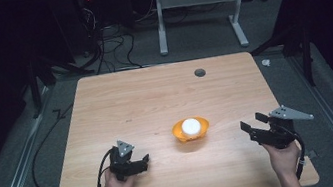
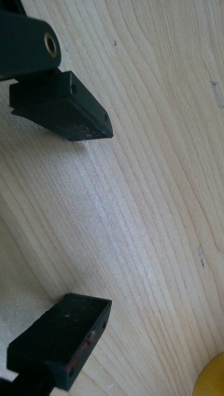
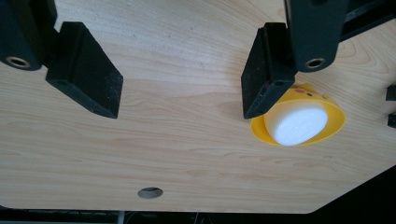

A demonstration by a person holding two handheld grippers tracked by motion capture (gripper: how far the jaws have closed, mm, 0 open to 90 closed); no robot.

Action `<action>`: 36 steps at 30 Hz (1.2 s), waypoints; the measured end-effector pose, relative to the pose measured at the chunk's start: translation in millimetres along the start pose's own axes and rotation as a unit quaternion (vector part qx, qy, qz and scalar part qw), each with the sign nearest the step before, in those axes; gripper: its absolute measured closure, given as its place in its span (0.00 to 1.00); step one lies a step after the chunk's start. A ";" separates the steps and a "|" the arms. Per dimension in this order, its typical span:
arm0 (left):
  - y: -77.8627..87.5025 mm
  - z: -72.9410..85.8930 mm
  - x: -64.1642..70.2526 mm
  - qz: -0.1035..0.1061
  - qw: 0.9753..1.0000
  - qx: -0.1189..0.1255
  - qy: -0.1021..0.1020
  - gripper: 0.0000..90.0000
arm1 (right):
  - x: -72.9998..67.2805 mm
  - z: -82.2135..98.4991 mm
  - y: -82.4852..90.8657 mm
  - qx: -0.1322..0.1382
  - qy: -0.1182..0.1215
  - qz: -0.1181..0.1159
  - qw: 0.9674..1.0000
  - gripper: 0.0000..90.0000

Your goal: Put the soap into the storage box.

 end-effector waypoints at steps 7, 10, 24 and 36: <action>0.0 0.0 0.0 0.000 1.000 0.000 0.000 0.17 | 0.9 7.9 -1.4 -0.007 -0.005 0.003 1.000 0.34; 0.1 0.0 0.1 0.000 1.000 0.000 0.000 0.17 | -0.1 11.5 -2.2 -0.011 -0.007 0.004 1.000 0.34; 0.1 0.1 0.1 0.000 1.000 0.000 0.000 0.17 | -2.6 27.0 -8.8 -0.028 -0.014 0.001 1.000 0.34; 0.1 0.1 0.1 0.000 1.000 0.000 0.000 0.17 | -6.3 36.9 -17.2 -0.039 -0.011 0.001 0.999 0.35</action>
Point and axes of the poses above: each handheld gripper's, and its own axes: y roughly backward along the jaws, z roughly out of its underside, x roughly to its right, the point moved 5 cm from there along -y, roughly forward along the jaws, and after that the axes turned 9 degrees about x, right-handed, at the moved point
